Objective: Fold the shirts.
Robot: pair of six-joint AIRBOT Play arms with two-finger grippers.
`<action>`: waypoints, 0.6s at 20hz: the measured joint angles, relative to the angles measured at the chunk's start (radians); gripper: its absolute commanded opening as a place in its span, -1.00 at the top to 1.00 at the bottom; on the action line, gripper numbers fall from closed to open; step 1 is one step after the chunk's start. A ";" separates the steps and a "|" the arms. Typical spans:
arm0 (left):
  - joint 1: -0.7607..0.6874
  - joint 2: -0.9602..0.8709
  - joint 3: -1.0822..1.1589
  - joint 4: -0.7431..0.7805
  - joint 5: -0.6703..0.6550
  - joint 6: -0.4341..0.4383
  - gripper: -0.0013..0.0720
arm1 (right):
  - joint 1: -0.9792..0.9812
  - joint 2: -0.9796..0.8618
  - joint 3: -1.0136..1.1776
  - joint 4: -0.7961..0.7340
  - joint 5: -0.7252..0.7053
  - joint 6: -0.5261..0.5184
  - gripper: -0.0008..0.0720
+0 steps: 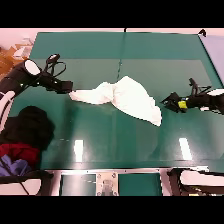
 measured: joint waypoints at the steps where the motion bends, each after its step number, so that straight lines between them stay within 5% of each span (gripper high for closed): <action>1: 0.000 0.000 0.000 0.002 0.007 0.000 0.91 | 0.016 -0.031 0.011 0.021 -0.015 -0.007 -0.10; 4: 0.000 0.000 0.000 0.005 0.027 0.000 0.91 | 0.073 -0.125 0.074 0.068 -0.039 -0.021 -0.09; 6: 0.000 0.000 0.000 0.006 0.043 -0.001 0.91 | 0.111 -0.184 0.126 0.090 -0.045 -0.023 0.36; 7: 0.000 0.000 0.000 0.006 0.050 -0.001 0.91 | 0.126 -0.209 0.151 0.092 -0.050 -0.024 0.80; 8: 0.000 0.000 0.001 0.006 0.057 -0.001 0.91 | 0.140 -0.233 0.179 0.089 -0.056 -0.026 0.94; 12: 0.000 0.003 0.045 0.018 0.069 -0.001 0.91 | 0.150 -0.249 0.302 0.077 -0.037 -0.027 0.94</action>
